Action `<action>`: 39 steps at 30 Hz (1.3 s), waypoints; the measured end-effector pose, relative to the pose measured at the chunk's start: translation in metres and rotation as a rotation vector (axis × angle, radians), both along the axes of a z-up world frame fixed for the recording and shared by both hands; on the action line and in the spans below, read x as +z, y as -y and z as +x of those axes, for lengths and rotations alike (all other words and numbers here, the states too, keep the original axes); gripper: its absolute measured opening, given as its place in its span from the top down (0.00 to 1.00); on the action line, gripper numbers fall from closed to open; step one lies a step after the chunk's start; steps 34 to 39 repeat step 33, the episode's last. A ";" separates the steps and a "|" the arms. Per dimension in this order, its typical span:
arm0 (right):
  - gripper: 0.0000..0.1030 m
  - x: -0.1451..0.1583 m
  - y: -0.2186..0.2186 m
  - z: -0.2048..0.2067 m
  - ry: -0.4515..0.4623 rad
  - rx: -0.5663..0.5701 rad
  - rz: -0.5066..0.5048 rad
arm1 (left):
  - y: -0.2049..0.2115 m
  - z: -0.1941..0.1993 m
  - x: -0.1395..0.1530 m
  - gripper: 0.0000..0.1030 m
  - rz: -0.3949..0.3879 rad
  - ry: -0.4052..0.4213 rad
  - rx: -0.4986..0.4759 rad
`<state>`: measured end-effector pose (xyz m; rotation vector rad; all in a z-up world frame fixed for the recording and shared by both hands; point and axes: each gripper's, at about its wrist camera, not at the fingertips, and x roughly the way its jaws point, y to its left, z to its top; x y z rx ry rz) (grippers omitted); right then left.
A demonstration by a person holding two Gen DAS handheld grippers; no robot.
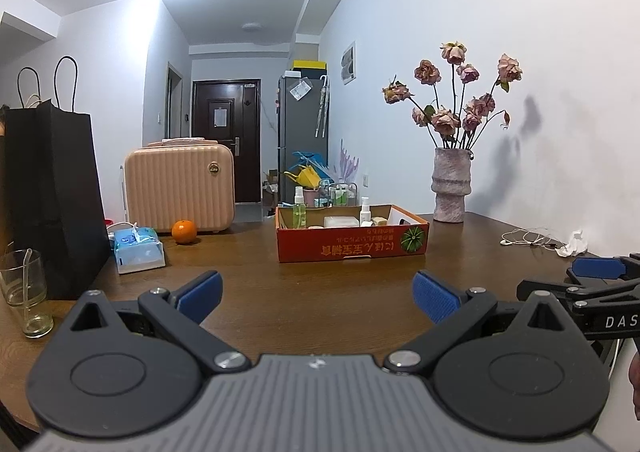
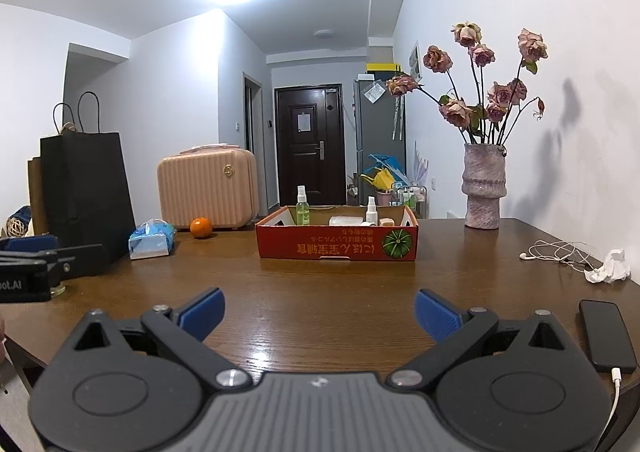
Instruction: Organize rigid objects
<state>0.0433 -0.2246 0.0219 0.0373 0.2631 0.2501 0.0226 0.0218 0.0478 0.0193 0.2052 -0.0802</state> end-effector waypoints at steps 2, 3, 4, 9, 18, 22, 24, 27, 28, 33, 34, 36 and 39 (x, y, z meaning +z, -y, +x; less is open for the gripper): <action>0.01 0.000 0.000 0.000 -0.001 0.001 0.000 | 0.000 -0.001 0.000 0.00 -0.003 0.005 -0.001; 0.01 0.000 0.000 0.000 -0.002 0.001 0.000 | 0.001 0.000 0.000 0.00 -0.003 0.007 0.000; 0.01 0.000 0.000 0.000 -0.004 0.002 0.000 | 0.001 0.000 0.000 0.00 -0.005 0.009 0.001; 0.01 -0.001 0.001 0.001 -0.013 0.004 0.009 | 0.001 0.000 -0.001 0.00 -0.005 0.008 0.002; 0.01 -0.002 0.001 0.003 -0.008 0.008 0.006 | 0.003 -0.001 0.000 0.00 0.003 0.014 0.004; 0.01 -0.002 0.001 0.002 -0.007 0.007 0.007 | 0.003 -0.003 -0.001 0.00 0.000 0.027 0.003; 0.01 -0.002 0.001 0.002 -0.006 0.005 0.008 | 0.004 -0.004 -0.001 0.00 0.005 0.038 0.008; 0.01 -0.002 0.001 0.001 -0.005 0.004 0.009 | 0.003 -0.004 -0.001 0.00 -0.001 0.037 0.003; 0.01 -0.002 0.001 0.002 -0.005 0.005 0.008 | 0.003 -0.004 -0.002 0.00 -0.002 0.037 0.004; 0.01 -0.002 0.001 0.001 -0.006 0.007 0.007 | 0.002 -0.002 -0.003 0.00 -0.004 0.034 -0.009; 0.01 -0.002 0.001 0.001 -0.006 0.007 0.007 | 0.002 -0.002 -0.003 0.00 -0.004 0.034 -0.009; 0.01 -0.002 0.001 0.001 -0.006 0.007 0.007 | 0.002 -0.002 -0.003 0.00 -0.004 0.034 -0.009; 0.01 -0.002 0.001 0.001 -0.006 0.007 0.007 | 0.002 -0.002 -0.003 0.00 -0.004 0.034 -0.009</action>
